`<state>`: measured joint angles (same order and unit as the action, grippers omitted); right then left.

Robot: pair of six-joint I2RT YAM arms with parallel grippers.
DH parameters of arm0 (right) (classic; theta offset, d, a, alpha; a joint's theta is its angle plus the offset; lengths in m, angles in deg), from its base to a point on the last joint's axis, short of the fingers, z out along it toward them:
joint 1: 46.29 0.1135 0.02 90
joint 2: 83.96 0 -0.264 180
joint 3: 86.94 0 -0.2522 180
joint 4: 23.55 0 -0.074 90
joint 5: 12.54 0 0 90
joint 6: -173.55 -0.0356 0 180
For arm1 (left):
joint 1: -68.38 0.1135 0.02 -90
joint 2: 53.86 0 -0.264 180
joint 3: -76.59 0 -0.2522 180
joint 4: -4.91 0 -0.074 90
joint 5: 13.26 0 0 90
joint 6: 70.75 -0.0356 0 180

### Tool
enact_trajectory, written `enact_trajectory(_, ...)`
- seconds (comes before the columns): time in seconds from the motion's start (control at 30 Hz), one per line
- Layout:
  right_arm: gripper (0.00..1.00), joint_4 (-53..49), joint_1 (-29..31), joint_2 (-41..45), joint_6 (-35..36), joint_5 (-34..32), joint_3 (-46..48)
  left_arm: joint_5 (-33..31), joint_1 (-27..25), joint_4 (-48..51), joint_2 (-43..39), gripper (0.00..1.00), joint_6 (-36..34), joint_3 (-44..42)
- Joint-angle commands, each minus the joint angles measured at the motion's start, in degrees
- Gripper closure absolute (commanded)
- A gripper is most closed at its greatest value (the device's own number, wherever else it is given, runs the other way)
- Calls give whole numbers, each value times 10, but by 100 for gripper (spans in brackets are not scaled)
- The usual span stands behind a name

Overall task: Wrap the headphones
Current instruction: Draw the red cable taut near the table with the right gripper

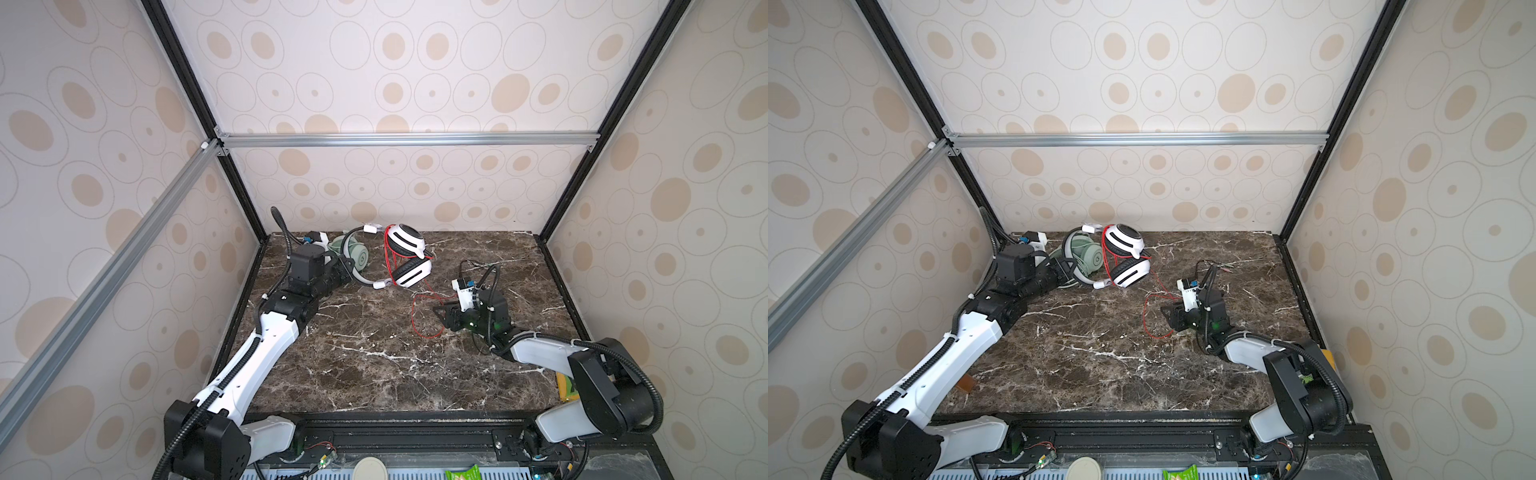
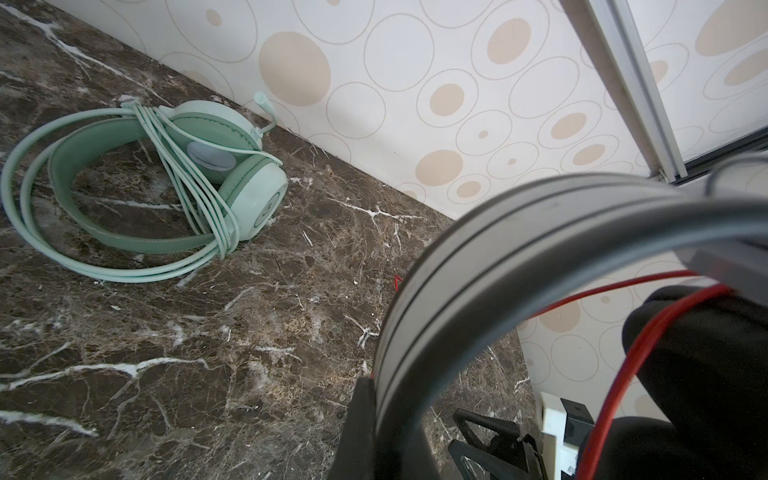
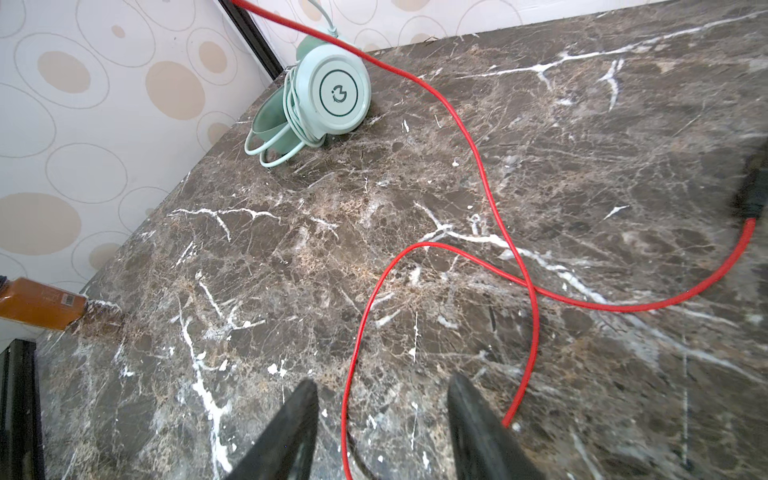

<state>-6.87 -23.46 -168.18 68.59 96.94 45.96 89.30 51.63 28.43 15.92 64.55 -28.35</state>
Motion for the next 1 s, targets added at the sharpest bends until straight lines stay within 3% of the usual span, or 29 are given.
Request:
enact_trajectory(0.0, 47, -18, 3, 0, 5, -20, -27, 18, 4, -57, -26, 100, 25, 11)
enact_trajectory(0.13, 46, -52, 0, -7, 10, -43, -46, 18, 4, -57, -30, 100, 26, 10)
enact_trajectory(0.33, 45, -115, -18, -34, 23, -16, -101, 18, 4, -60, -42, 100, 25, 9)
enact_trajectory(0.7, 40, -143, -22, -88, 44, -26, -164, 21, 4, -66, -53, 100, 28, 5)
enact_trajectory(0.97, 41, -148, -23, -145, 56, 17, -203, 12, 4, -67, -55, 100, 24, 2)
